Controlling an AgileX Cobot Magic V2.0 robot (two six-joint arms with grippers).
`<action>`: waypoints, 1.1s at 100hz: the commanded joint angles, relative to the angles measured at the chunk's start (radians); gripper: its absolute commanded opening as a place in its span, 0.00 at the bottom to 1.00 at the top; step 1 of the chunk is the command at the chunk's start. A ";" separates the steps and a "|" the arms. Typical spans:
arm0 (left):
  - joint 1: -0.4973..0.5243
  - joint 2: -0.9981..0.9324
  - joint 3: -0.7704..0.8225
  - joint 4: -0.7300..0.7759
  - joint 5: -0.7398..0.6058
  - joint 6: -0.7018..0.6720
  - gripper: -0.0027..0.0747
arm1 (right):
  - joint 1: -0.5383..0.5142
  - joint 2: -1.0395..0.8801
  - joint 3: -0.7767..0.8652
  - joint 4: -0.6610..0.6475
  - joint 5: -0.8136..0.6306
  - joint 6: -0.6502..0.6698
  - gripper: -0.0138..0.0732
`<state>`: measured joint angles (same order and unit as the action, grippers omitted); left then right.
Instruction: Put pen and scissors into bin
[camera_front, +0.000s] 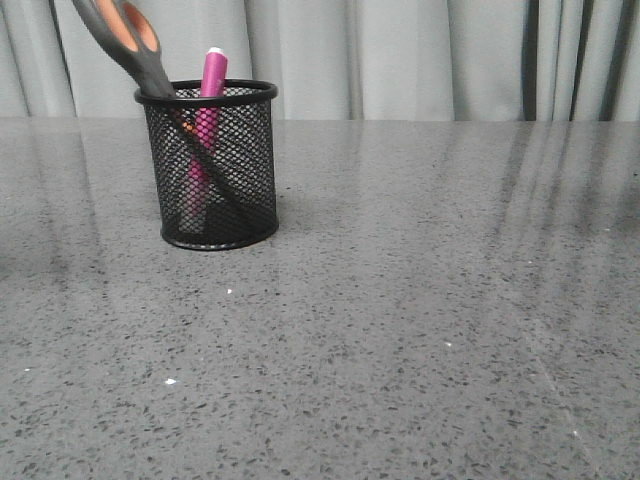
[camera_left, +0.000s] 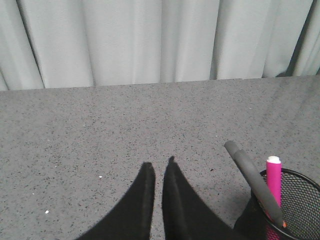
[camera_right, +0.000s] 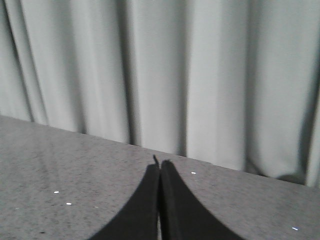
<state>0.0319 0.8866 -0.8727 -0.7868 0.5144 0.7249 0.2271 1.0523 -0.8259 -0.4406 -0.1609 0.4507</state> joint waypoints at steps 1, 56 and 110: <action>0.002 -0.051 0.006 -0.024 -0.095 0.010 0.01 | -0.078 -0.115 0.052 0.008 -0.060 -0.011 0.08; 0.002 -0.589 0.494 -0.050 -0.368 0.059 0.01 | -0.288 -0.755 0.646 0.061 -0.157 -0.011 0.08; 0.002 -0.693 0.574 -0.123 -0.366 0.057 0.01 | -0.288 -0.854 0.695 0.061 -0.078 -0.011 0.08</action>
<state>0.0319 0.1829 -0.2730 -0.8872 0.2054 0.7847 -0.0549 0.1919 -0.1049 -0.3844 -0.1771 0.4507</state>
